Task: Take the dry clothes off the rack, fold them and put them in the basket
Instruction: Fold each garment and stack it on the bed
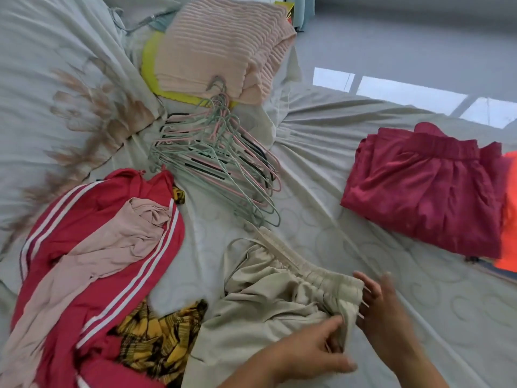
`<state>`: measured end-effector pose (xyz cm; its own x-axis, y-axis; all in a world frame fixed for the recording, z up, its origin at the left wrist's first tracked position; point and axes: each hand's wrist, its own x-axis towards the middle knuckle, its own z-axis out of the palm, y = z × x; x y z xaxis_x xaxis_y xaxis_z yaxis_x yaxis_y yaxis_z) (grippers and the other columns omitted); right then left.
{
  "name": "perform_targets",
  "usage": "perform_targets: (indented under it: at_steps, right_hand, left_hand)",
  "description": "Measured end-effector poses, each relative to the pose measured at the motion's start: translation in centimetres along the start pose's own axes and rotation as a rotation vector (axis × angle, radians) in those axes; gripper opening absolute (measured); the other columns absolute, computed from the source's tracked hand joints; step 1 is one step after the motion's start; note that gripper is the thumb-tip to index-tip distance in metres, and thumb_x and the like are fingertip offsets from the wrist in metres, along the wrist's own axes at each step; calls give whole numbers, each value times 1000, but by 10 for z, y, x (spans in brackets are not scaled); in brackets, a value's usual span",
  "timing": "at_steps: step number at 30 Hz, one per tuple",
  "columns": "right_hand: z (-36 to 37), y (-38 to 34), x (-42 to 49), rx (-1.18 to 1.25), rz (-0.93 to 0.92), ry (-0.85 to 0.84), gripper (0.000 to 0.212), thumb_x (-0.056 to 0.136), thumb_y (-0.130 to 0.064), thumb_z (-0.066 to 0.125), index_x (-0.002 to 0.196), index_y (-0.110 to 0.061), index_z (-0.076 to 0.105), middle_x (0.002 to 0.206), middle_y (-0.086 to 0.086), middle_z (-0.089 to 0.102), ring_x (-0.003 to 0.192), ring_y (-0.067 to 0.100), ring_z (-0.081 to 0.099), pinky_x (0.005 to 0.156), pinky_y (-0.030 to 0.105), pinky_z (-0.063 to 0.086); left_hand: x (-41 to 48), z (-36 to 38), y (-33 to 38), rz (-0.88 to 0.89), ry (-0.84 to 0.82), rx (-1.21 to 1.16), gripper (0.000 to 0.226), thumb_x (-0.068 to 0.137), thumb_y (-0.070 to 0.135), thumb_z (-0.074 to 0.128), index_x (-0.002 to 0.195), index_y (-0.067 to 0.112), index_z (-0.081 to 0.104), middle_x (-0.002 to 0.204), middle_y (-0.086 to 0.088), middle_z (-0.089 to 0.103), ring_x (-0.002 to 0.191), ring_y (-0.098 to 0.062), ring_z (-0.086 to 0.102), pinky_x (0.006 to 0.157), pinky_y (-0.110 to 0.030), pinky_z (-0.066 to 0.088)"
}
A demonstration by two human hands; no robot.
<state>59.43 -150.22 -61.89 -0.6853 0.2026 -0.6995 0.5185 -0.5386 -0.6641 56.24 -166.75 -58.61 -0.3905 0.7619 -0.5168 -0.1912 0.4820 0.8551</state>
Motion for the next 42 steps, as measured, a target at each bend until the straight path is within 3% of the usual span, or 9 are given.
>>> perform_targets:
  at_steps: [3,6,10,14,20,24,30,36,42]
  right_hand:
    - [-14,19,6,-303,56,163,56,74,-32,73,123,-19,48,118,9,56,95,22,63,81,39,53]
    - [-28,35,9,-357,74,280,44,80,-6,70,119,-8,50,106,20,61,88,33,62,74,39,52]
    - [-82,27,-7,-370,-5,519,36,78,1,70,109,-4,53,99,23,60,78,29,56,67,35,45]
    - [-133,29,-21,-300,-15,701,37,75,3,73,106,3,53,102,29,60,79,30,56,69,36,45]
    - [-154,52,-26,-210,55,652,14,81,-4,67,71,0,58,45,-1,58,40,10,51,35,14,38]
    - [-159,64,-25,-117,30,662,21,81,-5,68,98,5,63,92,23,68,80,33,64,70,36,52]
    - [-170,56,-43,40,-60,601,16,90,-1,53,105,2,59,90,18,67,73,25,65,52,19,55]
    - [-171,33,-72,75,-149,523,19,98,-11,43,89,-22,57,83,7,63,62,14,63,50,28,51]
    - [-149,-5,-130,150,-206,374,32,98,-20,44,116,5,52,104,23,63,82,32,65,65,39,55]
  left_hand:
    - [14,26,-17,15,-169,154,73,82,41,54,145,30,20,153,4,24,140,-5,20,116,-30,17]
    - [19,22,-9,-97,-142,-183,38,87,23,58,124,18,51,106,-1,60,88,5,59,83,-16,47]
    - [27,-43,5,-71,422,-504,13,93,3,50,94,13,58,72,1,66,60,-7,61,51,-14,45]
    - [48,-108,-23,-188,921,-88,12,90,2,50,88,11,58,74,-5,62,67,-18,57,55,-20,43]
    - [113,-84,-39,-264,557,334,31,92,27,56,114,6,60,111,-4,59,105,-21,55,88,-29,40]
    - [153,-73,-30,-317,528,144,31,95,30,49,94,2,62,98,-18,67,87,-29,62,84,-38,49]
    - [134,-43,-8,-546,168,-252,35,83,40,66,92,6,68,89,-10,69,81,-22,65,79,-32,53]
    - [87,-47,19,-333,108,-337,17,76,20,71,80,6,61,71,-8,67,62,-18,63,64,-29,54]
    - [15,-31,95,-21,231,-259,12,73,10,69,84,7,66,74,-3,71,68,-14,67,63,-23,56]
